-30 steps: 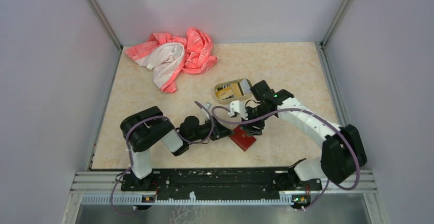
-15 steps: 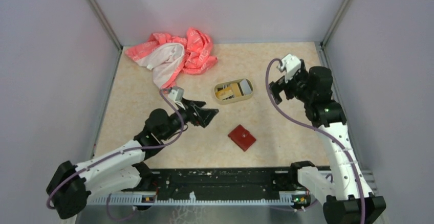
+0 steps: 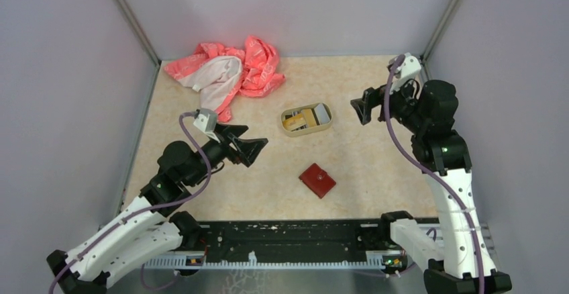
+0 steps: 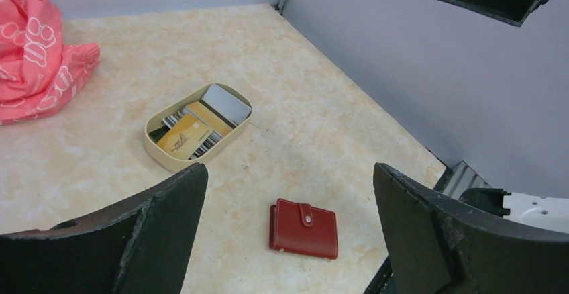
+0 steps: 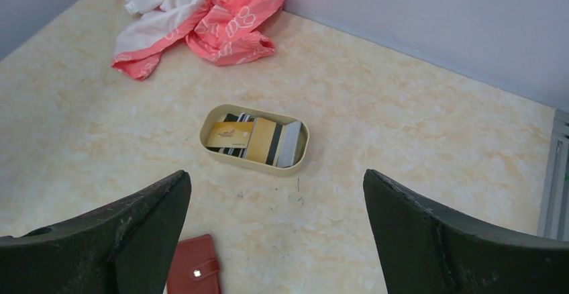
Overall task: Put the credit cards into the card holder
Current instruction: Reset both arms
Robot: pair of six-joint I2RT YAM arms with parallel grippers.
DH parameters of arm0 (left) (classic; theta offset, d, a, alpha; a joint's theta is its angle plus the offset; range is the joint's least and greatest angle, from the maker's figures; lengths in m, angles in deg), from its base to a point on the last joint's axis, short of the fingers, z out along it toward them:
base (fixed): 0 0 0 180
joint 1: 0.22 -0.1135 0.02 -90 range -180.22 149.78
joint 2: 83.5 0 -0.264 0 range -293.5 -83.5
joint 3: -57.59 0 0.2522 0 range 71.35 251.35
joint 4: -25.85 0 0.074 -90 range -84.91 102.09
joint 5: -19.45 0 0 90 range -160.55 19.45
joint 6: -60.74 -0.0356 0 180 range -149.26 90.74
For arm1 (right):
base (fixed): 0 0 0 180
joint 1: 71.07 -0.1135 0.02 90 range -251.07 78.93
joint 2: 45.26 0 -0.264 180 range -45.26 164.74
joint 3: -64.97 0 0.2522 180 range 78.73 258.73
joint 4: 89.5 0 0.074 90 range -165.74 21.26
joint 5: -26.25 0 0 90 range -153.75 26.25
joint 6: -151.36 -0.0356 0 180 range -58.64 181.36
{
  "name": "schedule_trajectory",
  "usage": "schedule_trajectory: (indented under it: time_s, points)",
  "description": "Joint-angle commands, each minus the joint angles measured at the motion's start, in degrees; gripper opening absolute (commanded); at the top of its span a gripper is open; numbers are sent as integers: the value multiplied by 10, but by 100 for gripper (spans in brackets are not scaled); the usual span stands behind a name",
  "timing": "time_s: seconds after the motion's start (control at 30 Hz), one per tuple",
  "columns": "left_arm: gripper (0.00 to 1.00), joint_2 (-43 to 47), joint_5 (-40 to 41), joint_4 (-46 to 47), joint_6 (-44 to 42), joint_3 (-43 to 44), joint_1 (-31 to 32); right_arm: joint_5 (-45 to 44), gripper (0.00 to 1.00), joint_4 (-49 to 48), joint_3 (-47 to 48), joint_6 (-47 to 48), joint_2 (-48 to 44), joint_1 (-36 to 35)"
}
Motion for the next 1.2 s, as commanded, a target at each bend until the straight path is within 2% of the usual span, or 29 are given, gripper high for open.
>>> schedule_trajectory:
  time_s: [0.0,0.07,0.5,0.8,1.17]
  points:
    - [99,26,-40,-36,22,2,-2,-54,98,9,35,-92,-31,3]
    - [99,34,-44,-37,32,-2,-2,-63,98,13,30,-98,-38,4]
    - [99,97,-56,-47,71,-51,-2,34,98,-9,-3,-116,-47,50]
    - [99,157,-63,-51,96,-80,-2,65,98,-16,-4,-118,-43,65]
    - [99,158,-47,-64,80,-71,-2,84,98,-27,-16,-109,-28,67]
